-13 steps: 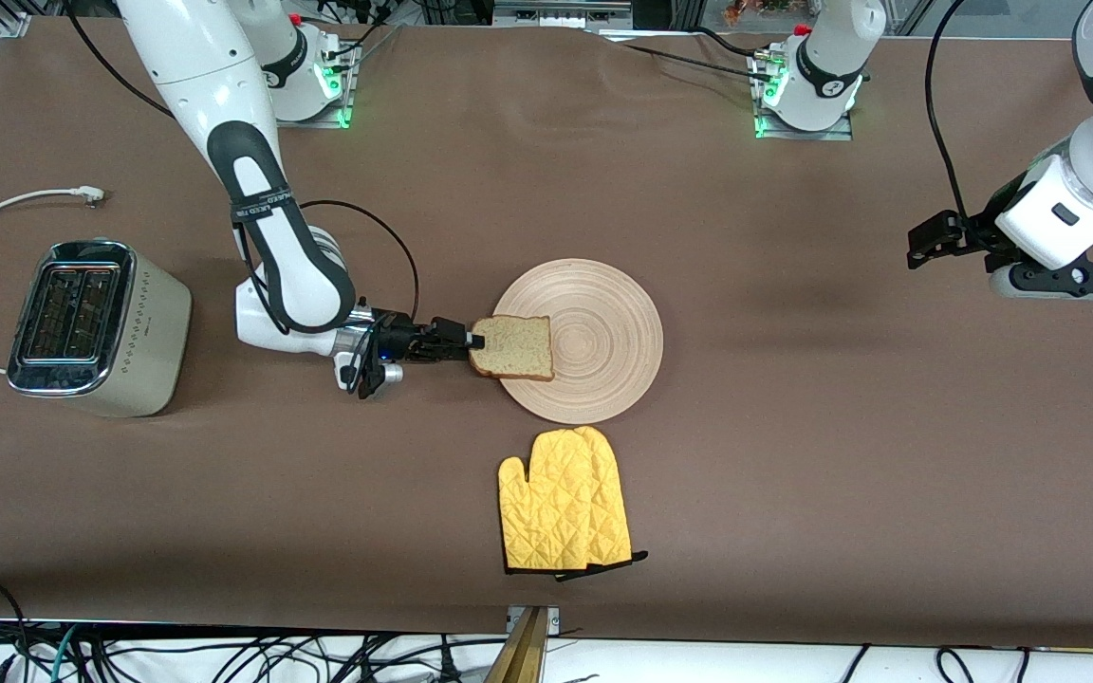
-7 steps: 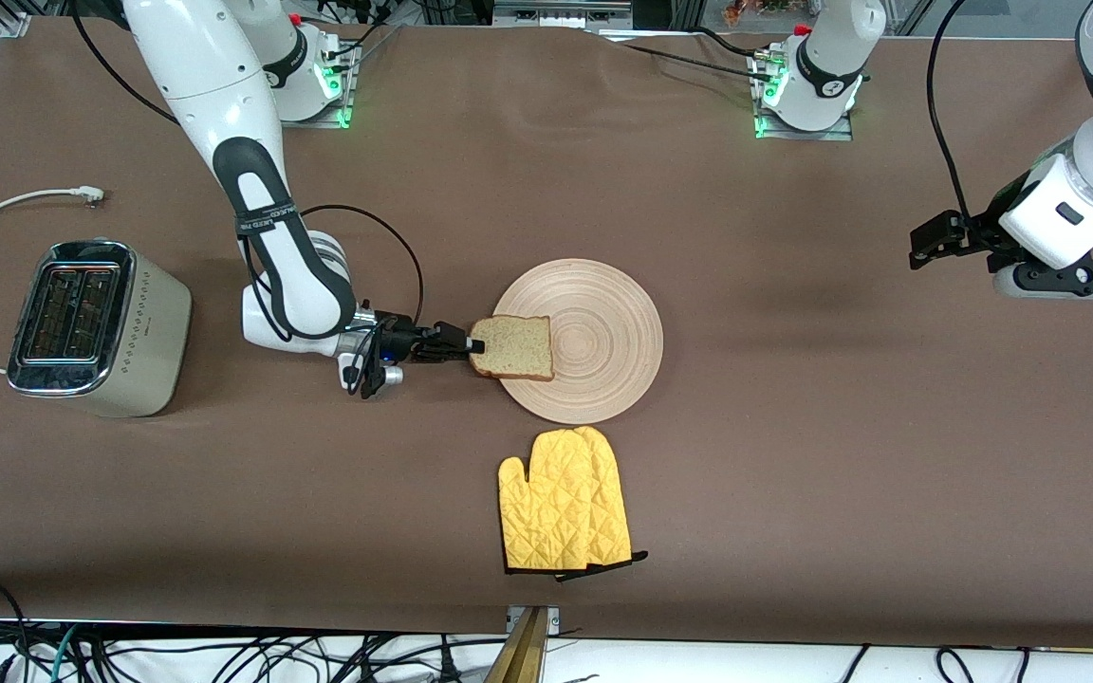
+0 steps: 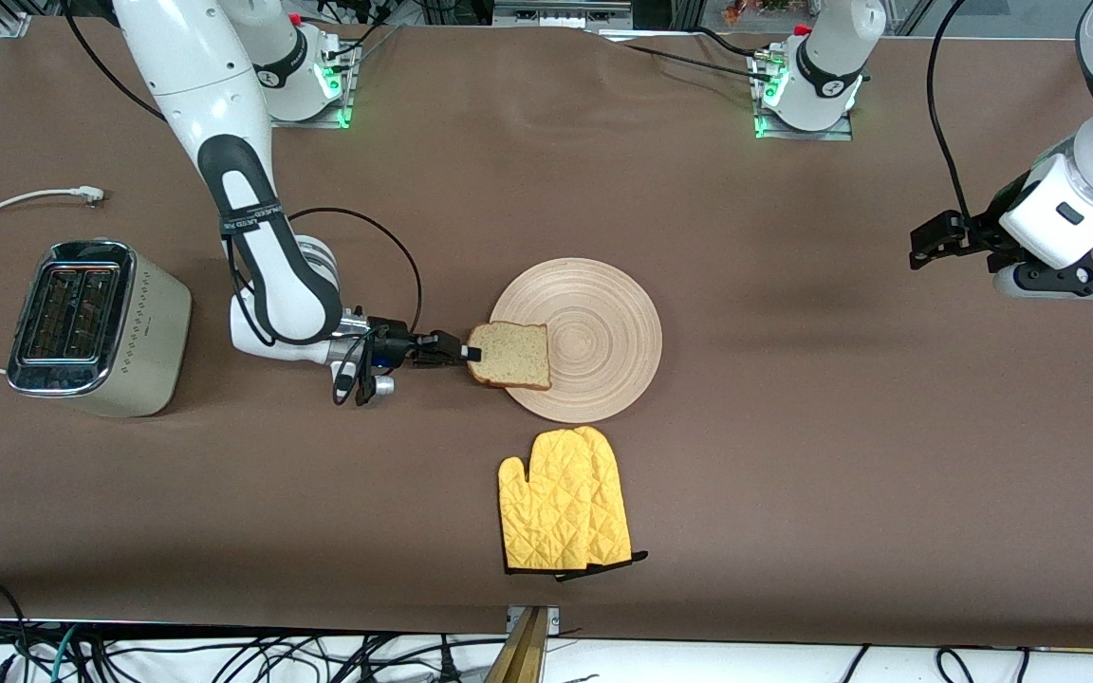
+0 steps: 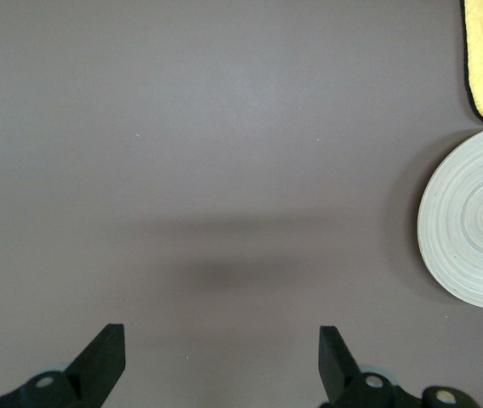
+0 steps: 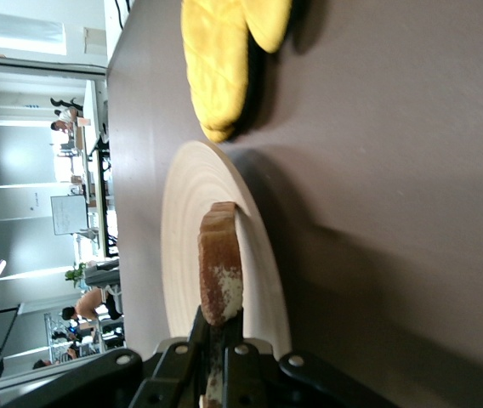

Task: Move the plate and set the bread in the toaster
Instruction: 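Lift the bread with the right gripper and carry it above the toaster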

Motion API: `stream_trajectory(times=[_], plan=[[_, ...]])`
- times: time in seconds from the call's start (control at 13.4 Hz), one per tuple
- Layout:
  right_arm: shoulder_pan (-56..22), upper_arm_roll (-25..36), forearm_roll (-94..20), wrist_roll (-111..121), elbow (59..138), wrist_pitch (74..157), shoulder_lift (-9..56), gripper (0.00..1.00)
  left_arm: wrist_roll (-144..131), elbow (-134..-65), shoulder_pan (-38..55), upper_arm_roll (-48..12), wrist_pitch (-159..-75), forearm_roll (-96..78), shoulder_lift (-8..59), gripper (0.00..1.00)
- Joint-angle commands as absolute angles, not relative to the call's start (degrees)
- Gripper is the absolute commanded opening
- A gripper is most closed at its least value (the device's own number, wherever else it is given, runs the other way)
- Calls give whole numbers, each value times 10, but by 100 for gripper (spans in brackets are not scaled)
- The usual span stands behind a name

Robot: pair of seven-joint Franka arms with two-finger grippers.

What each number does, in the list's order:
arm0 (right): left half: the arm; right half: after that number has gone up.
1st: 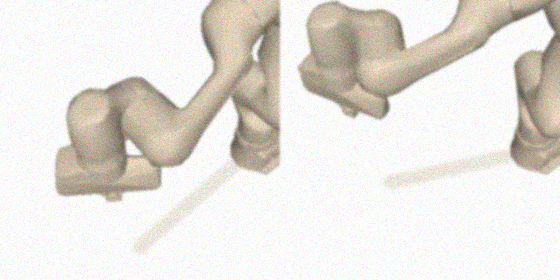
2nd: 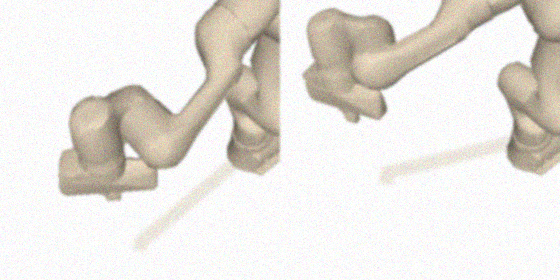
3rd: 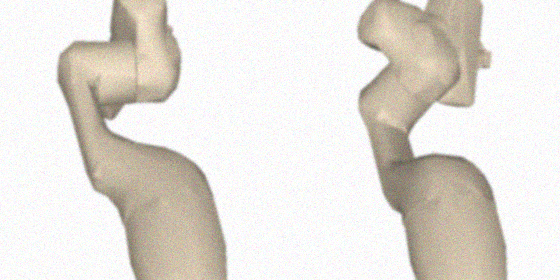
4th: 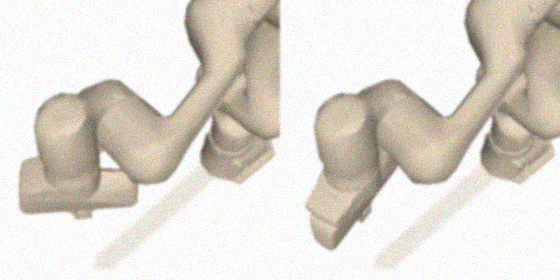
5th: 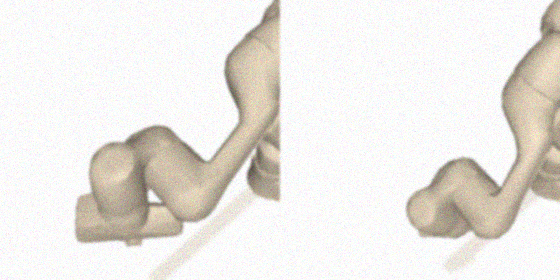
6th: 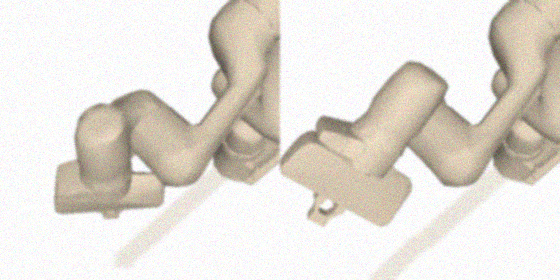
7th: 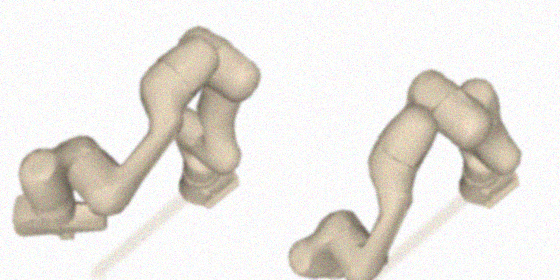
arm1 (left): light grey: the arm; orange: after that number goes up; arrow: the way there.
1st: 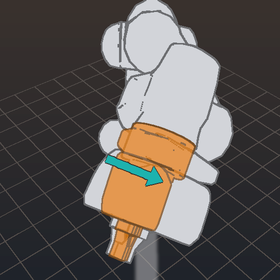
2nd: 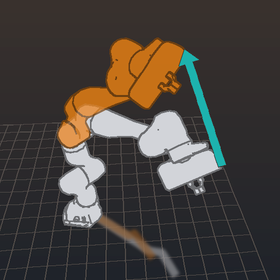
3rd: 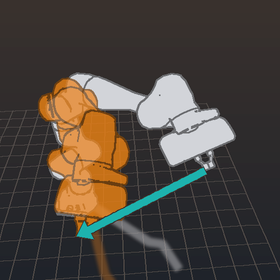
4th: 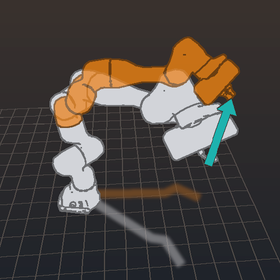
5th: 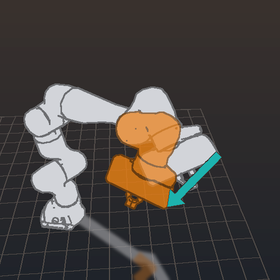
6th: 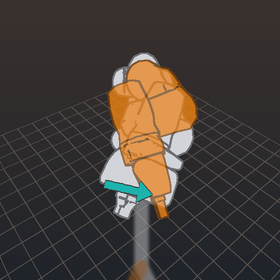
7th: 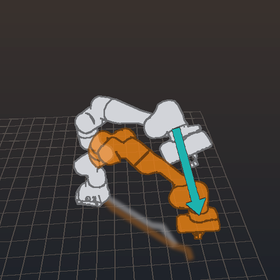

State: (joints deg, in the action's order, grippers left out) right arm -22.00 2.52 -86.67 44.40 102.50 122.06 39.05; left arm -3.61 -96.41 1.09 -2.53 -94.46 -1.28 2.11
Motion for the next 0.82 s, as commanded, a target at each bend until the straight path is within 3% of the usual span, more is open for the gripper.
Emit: stream_trajectory(times=[0.0, 0.15, 0.45, 0.74], plan=[[-219, 27, -799, 349, 1014, 1213, 344, 0, -40, -953, 10, -25, -934, -26, 23, 100], [-218, 45, -692, 266, 1017, 1207, 291, 0, -40, -953, 10, -25, -934, -26, 23, 100], [-219, 97, -486, 157, 999, 1111, 205, 0, -39, -953, 9, -25, -933, -26, 23, 100], [-218, 184, -330, 136, 878, 911, 187, 0, -40, -953, 10, -25, -933, -26, 23, 100]])
